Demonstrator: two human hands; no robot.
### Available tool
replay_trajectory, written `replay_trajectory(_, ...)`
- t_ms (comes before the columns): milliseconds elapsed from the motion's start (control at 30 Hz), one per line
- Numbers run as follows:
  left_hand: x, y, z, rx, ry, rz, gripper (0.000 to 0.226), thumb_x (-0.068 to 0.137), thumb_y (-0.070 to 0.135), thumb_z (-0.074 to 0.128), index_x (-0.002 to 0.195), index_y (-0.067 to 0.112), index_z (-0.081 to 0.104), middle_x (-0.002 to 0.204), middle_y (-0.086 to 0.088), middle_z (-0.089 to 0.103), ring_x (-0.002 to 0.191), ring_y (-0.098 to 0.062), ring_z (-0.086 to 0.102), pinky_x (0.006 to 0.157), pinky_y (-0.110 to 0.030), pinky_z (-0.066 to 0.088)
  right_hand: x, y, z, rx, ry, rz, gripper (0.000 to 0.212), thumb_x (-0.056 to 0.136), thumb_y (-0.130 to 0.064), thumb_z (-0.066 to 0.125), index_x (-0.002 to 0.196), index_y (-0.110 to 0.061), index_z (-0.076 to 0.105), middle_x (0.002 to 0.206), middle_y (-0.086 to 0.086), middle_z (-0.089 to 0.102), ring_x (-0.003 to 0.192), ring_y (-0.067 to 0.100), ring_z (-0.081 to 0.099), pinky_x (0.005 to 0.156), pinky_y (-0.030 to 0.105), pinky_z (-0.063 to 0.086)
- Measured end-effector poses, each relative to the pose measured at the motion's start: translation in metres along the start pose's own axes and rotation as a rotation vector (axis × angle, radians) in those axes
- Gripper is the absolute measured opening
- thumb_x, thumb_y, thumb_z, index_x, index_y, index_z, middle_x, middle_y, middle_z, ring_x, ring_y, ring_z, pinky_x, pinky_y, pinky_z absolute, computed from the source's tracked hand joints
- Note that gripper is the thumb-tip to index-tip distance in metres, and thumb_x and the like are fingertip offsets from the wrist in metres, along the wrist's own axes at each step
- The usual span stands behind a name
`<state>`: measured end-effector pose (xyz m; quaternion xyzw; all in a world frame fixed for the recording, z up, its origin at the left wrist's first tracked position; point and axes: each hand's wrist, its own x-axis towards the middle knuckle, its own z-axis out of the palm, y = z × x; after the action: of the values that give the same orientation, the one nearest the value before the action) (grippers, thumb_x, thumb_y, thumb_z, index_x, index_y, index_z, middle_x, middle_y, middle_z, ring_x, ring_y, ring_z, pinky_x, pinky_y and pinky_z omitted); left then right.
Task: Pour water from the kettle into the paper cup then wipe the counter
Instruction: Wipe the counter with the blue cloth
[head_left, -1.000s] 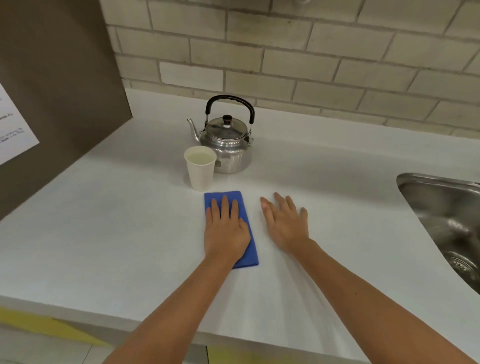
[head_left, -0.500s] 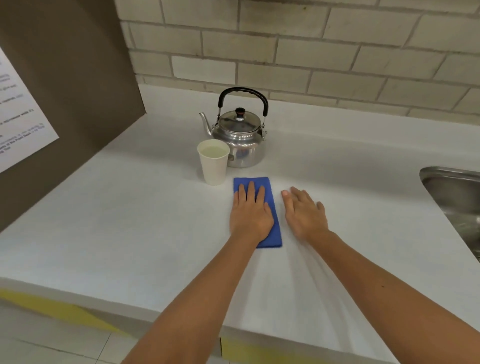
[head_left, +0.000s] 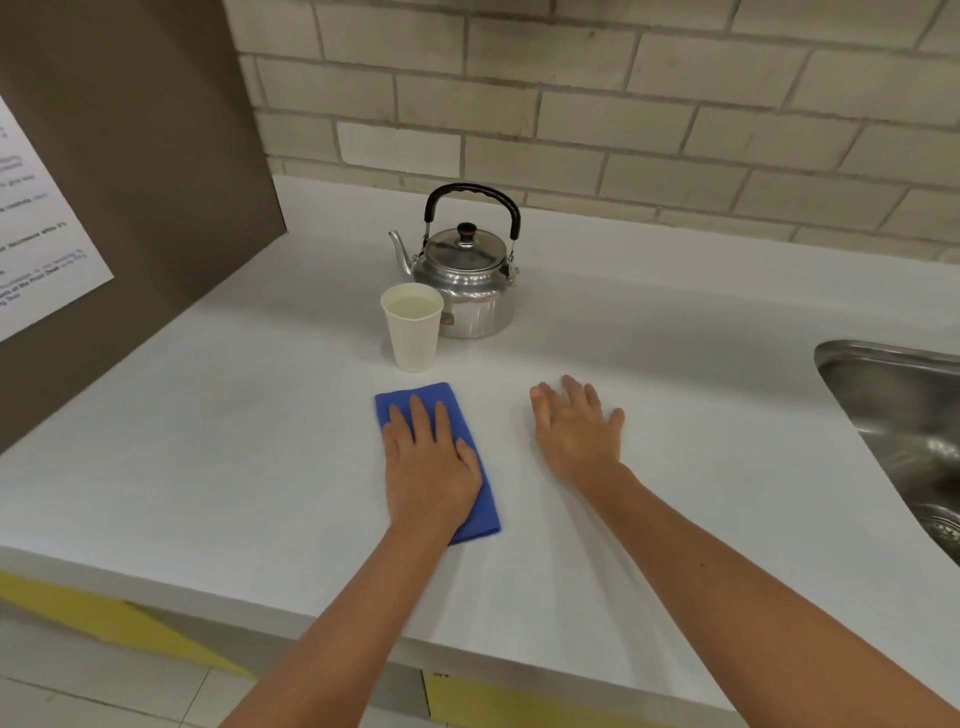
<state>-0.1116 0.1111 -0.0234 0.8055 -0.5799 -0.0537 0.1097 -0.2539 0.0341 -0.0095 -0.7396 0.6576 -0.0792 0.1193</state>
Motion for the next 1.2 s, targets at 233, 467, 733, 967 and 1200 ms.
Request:
replay_trajectory(233, 0.075, 0.068, 0.017, -0.026, -0.094, 0.188, 0.054, 0.098, 0.033, 0.016, 0.147, 0.015, 0.004, 0.159, -0.013, 0.0, 0.145, -0.032, -0.004, 0.12, -0.042, -0.003, 0.004, 0.028, -0.007, 0.141, -0.039, 0.008, 0.053, 0.097, -0.045, 0.011, 0.142, -0.025, 0.029, 0.156, 0.001, 0.022, 0.145, 0.02, 0.011, 0.116, 0.048, 0.007)
replay_trajectory(467, 0.051, 0.041, 0.012, -0.157, -0.11, 0.275, 0.049, 0.098, 0.035, 0.02, 0.146, 0.03, 0.014, 0.159, -0.009, -0.001, 0.146, -0.027, -0.005, 0.119, -0.037, -0.003, 0.006, 0.015, -0.006, 0.116, 0.005, 0.049, 0.052, 0.097, -0.045, 0.011, 0.137, -0.025, 0.037, 0.153, 0.006, 0.027, 0.141, 0.026, 0.016, 0.113, 0.054, 0.012)
replay_trajectory(733, -0.003, -0.089, -0.021, -0.134, 0.008, 0.077, 0.049, 0.096, 0.039, 0.03, 0.144, 0.035, 0.023, 0.159, -0.006, 0.01, 0.145, -0.025, 0.008, 0.118, -0.037, 0.009, -0.003, -0.035, 0.019, -0.017, -0.015, -0.151, 0.048, 0.097, -0.046, 0.015, 0.141, -0.032, 0.028, 0.156, 0.002, 0.018, 0.143, 0.029, 0.007, 0.116, 0.051, 0.008)
replay_trajectory(967, 0.065, -0.147, -0.028, -0.087, 0.034, 0.023, 0.05, 0.096, 0.037, 0.03, 0.145, 0.031, 0.021, 0.157, -0.012, 0.015, 0.144, -0.031, 0.011, 0.118, -0.043, 0.012, -0.002, -0.032, 0.024, -0.021, 0.101, -0.198, 0.044, 0.096, -0.042, 0.024, 0.137, -0.031, 0.038, 0.15, 0.002, 0.032, 0.14, 0.026, 0.019, 0.114, 0.049, 0.016)
replay_trajectory(1200, 0.152, -0.162, -0.031, 0.001, 0.071, 0.074, 0.049, 0.095, 0.027, 0.037, 0.143, 0.021, 0.03, 0.151, -0.023, 0.025, 0.135, -0.042, 0.025, 0.113, -0.049, 0.021, 0.001, -0.028, 0.03, 0.022, 0.116, -0.18, 0.045, 0.096, -0.045, 0.027, 0.138, -0.034, 0.037, 0.152, -0.001, 0.028, 0.142, 0.023, 0.015, 0.116, 0.046, 0.009)
